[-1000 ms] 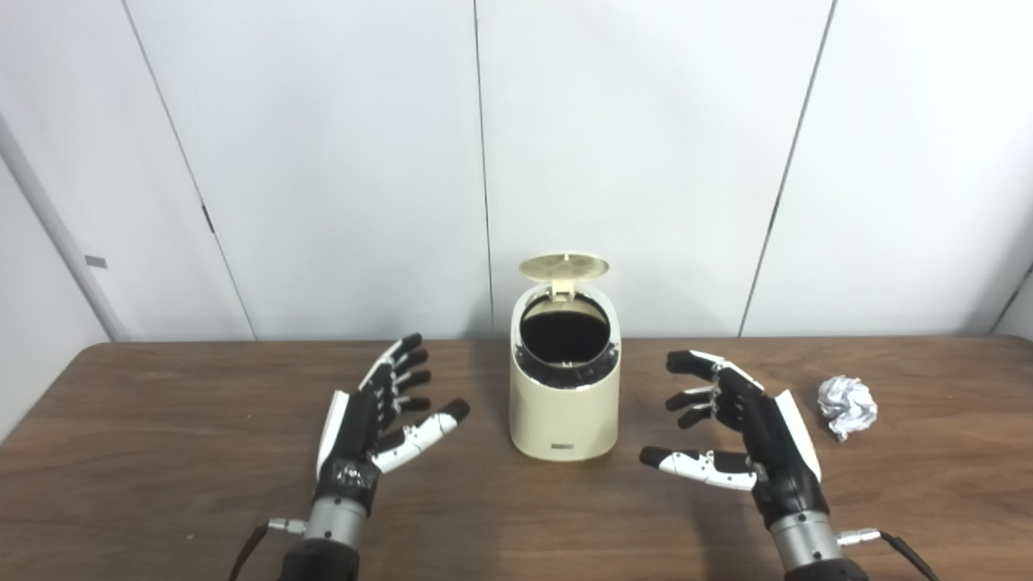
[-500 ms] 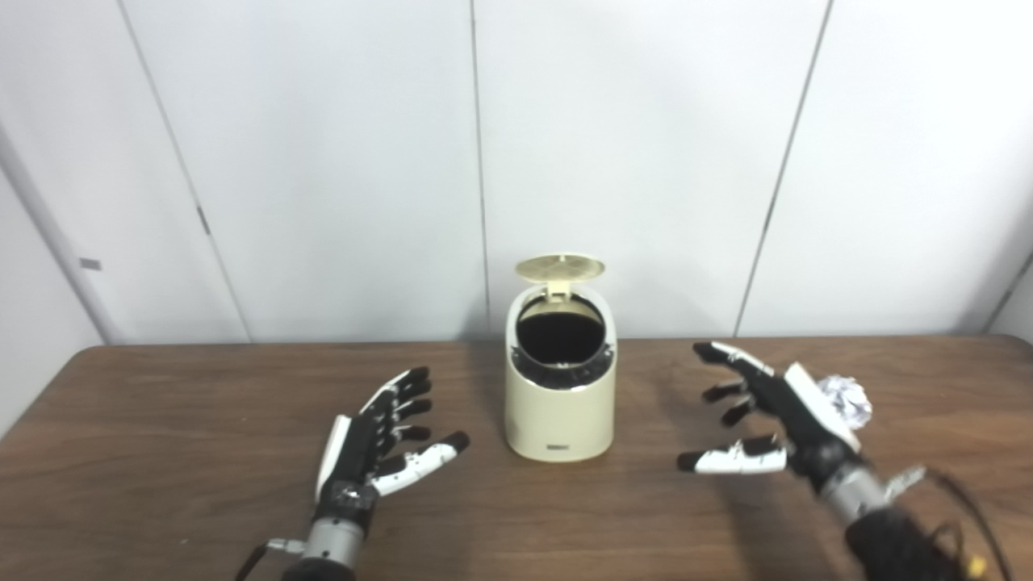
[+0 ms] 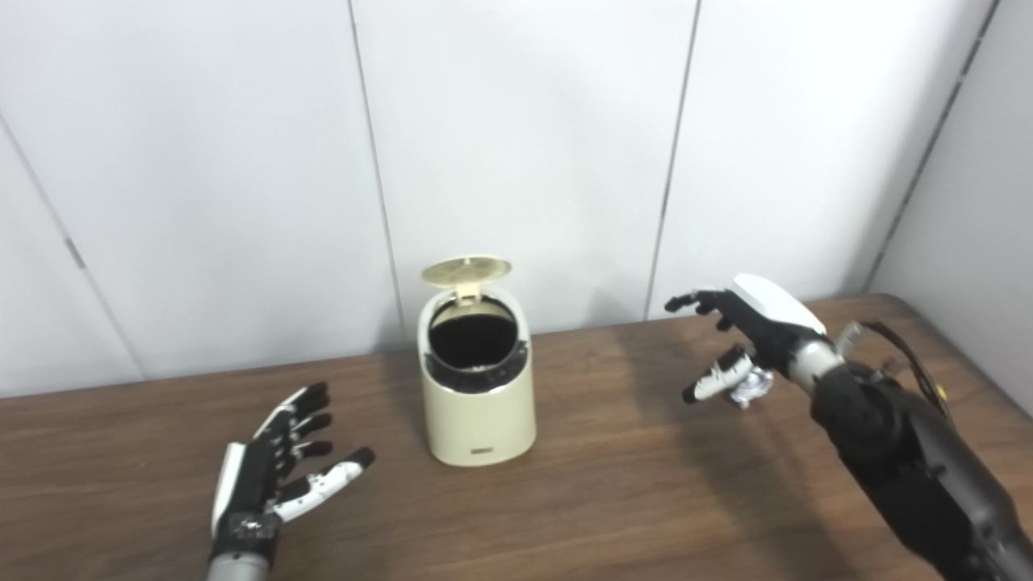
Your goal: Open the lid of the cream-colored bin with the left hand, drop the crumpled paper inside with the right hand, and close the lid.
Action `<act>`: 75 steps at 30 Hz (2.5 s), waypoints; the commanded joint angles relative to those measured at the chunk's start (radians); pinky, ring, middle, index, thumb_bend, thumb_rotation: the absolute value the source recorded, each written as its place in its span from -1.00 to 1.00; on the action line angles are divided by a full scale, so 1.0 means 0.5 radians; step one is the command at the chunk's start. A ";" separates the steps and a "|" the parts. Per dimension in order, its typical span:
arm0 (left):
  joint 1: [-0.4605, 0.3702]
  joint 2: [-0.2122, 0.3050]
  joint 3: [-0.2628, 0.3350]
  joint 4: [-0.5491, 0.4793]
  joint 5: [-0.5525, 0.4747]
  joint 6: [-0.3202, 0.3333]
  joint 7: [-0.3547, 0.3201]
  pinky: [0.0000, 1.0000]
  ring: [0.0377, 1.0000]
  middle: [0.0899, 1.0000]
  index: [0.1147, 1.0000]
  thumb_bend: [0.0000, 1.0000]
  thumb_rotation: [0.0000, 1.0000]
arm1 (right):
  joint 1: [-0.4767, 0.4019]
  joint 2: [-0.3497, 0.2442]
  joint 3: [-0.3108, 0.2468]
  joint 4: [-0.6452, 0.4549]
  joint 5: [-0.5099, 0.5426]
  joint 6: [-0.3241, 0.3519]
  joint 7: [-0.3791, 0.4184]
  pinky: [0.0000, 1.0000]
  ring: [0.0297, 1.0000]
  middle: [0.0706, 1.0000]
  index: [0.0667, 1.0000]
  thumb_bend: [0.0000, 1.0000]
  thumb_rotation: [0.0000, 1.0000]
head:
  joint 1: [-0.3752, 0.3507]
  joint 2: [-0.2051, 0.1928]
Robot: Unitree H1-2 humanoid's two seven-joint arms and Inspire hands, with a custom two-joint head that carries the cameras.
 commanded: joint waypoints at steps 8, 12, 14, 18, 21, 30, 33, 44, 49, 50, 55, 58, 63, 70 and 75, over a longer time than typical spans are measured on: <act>-0.085 0.026 0.008 -0.051 -0.026 -0.044 -0.012 0.47 0.63 0.68 0.74 0.43 -0.89 | -0.349 -0.281 0.224 -0.027 -0.322 0.166 0.521 0.28 0.70 0.79 0.63 0.71 -0.72 | -0.033 0.010; -0.084 0.027 0.011 -0.055 -0.039 -0.041 -0.013 0.47 0.61 0.67 0.74 0.45 -0.93 | -0.402 -0.308 0.284 0.023 -0.375 0.219 0.678 0.29 0.72 0.82 0.66 0.80 -0.69 | -0.051 0.009; -0.083 0.030 0.010 -0.057 -0.043 -0.042 -0.013 0.46 0.61 0.67 0.74 0.45 -0.96 | -0.424 -0.312 0.299 0.059 -0.390 0.243 0.767 0.35 0.77 0.86 0.70 0.82 -0.68 | -0.052 0.009; -0.079 0.031 0.006 -0.067 -0.047 -0.036 -0.016 0.48 0.63 0.68 0.74 0.41 -0.99 | -0.434 -0.286 0.298 0.109 -0.490 0.270 0.910 0.40 0.84 0.93 0.74 0.82 -0.67 | -0.051 0.011; -0.071 0.027 0.001 -0.080 -0.040 -0.032 -0.014 0.49 0.64 0.68 0.75 0.36 -0.96 | -0.417 -0.267 0.286 0.153 -0.543 0.270 0.916 0.43 0.87 0.96 0.73 0.80 -0.68 | -0.048 0.018; -0.062 0.018 -0.016 -0.094 -0.023 -0.039 -0.007 0.41 0.63 0.69 0.74 0.39 -0.91 | -0.368 -0.217 0.258 0.253 -0.628 0.268 0.795 0.36 0.78 0.91 0.70 0.75 -0.69 | -0.031 0.030; -0.056 0.018 -0.025 -0.102 -0.010 -0.043 -0.002 0.40 0.63 0.68 0.73 0.40 -0.91 | -0.328 -0.174 0.224 0.309 -0.668 0.268 0.656 0.33 0.74 0.85 0.66 0.69 -0.72 | -0.024 0.027; -0.033 0.020 -0.040 -0.135 -0.013 -0.042 -0.009 0.40 0.61 0.67 0.72 0.41 -0.87 | -0.237 -0.041 0.086 0.444 -0.720 0.271 0.360 0.20 0.56 0.74 0.64 0.60 -0.80 | -0.011 0.057; -0.026 0.014 -0.038 -0.148 -0.017 -0.032 -0.004 0.42 0.60 0.65 0.70 0.43 -0.88 | -0.207 0.015 0.021 0.498 -0.711 0.270 0.244 0.05 0.43 0.70 0.64 0.60 -0.84 | 0.000 0.074; -0.024 0.014 -0.039 -0.151 -0.014 -0.033 -0.003 0.42 0.60 0.65 0.70 0.42 -0.88 | -0.200 0.017 0.020 0.503 -0.707 0.269 0.231 0.07 0.46 0.71 0.65 0.60 -0.83 | 0.000 0.077; -0.016 0.011 -0.044 -0.154 -0.013 -0.028 -0.004 0.43 0.60 0.65 0.69 0.43 -0.86 | -0.166 0.014 0.030 0.503 -0.662 0.253 0.167 0.05 0.46 0.70 0.67 0.61 -0.85 | -0.003 0.086; -0.010 0.015 -0.049 -0.157 -0.012 -0.031 -0.010 0.42 0.59 0.65 0.68 0.42 -0.88 | -0.149 0.001 0.047 0.484 -0.646 0.236 0.147 -0.05 0.34 0.67 0.65 0.61 -0.86 | -0.005 0.091; 0.001 0.013 -0.052 -0.174 -0.020 -0.020 -0.015 0.44 0.60 0.65 0.68 0.41 -0.88 | -0.143 -0.015 0.081 0.440 -0.649 0.252 0.182 -0.06 0.31 0.65 0.64 0.60 -0.86 | -0.001 0.094; 0.003 0.013 -0.060 -0.181 -0.020 -0.018 -0.022 0.43 0.60 0.66 0.69 0.40 -0.89 | -0.159 -0.035 0.123 0.417 -0.632 0.246 0.235 -0.49 -0.24 0.10 0.61 0.58 -0.89 | 0.020 0.115; 0.001 0.008 -0.059 -0.184 -0.022 -0.002 -0.019 0.41 0.59 0.65 0.68 0.43 -0.89 | -0.164 -0.041 0.150 0.371 -0.636 0.259 0.300 -0.45 -0.13 0.21 0.61 0.43 -0.92 | 0.022 0.126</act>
